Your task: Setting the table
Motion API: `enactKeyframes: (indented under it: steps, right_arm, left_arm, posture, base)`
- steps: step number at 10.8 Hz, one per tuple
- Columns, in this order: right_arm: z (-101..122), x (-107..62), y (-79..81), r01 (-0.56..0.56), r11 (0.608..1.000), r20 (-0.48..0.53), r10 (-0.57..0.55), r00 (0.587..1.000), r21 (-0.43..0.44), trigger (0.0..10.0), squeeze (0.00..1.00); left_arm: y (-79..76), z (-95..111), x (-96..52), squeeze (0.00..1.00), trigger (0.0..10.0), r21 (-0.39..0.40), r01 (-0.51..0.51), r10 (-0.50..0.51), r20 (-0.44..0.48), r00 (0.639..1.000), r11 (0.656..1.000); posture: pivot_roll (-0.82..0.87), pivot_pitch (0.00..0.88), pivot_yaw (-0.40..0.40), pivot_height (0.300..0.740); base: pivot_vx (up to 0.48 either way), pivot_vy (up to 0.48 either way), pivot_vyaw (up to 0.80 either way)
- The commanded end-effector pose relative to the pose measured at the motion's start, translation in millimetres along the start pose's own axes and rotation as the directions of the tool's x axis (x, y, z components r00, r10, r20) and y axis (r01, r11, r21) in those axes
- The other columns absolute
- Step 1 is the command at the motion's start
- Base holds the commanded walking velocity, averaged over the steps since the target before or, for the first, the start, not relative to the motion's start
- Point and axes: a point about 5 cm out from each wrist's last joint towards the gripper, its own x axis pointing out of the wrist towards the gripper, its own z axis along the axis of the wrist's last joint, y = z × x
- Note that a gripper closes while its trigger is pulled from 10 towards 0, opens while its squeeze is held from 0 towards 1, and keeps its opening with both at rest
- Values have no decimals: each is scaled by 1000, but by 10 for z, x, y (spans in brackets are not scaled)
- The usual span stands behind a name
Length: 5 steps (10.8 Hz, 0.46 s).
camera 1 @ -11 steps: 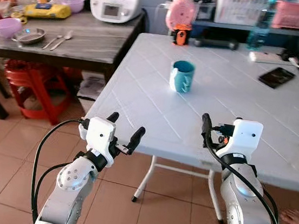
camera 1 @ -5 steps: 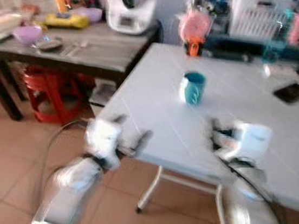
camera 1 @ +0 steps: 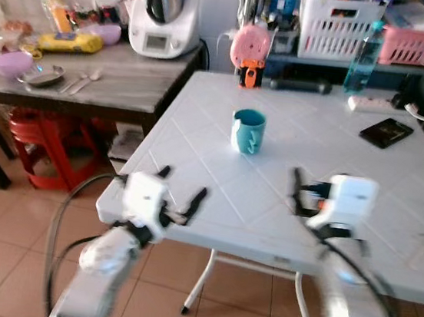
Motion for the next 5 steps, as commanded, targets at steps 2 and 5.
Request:
enactKeyframes:
  steps: [2, 5]
  right_arm:
    - [21, 13, 3, -5, 1000, 6, 5, 1000, -7, 10000, 0]
    - [13, 5, -8, 5, 999, 6, -4, 1000, -36, 10000, 0]
  left_arm:
    - [23, -3, -47, 0, 10000, 10, 8, -8, -3, 1000, 1000]
    - [67, -69, -163, 0, 10000, 37, 29, -28, -30, 999, 999]
  posture:
    - [-29, 0, 83, 740]
    - [-25, 0, 81, 740]
  base:
    - [0, 0, 0]
    - [0, 0, 0]
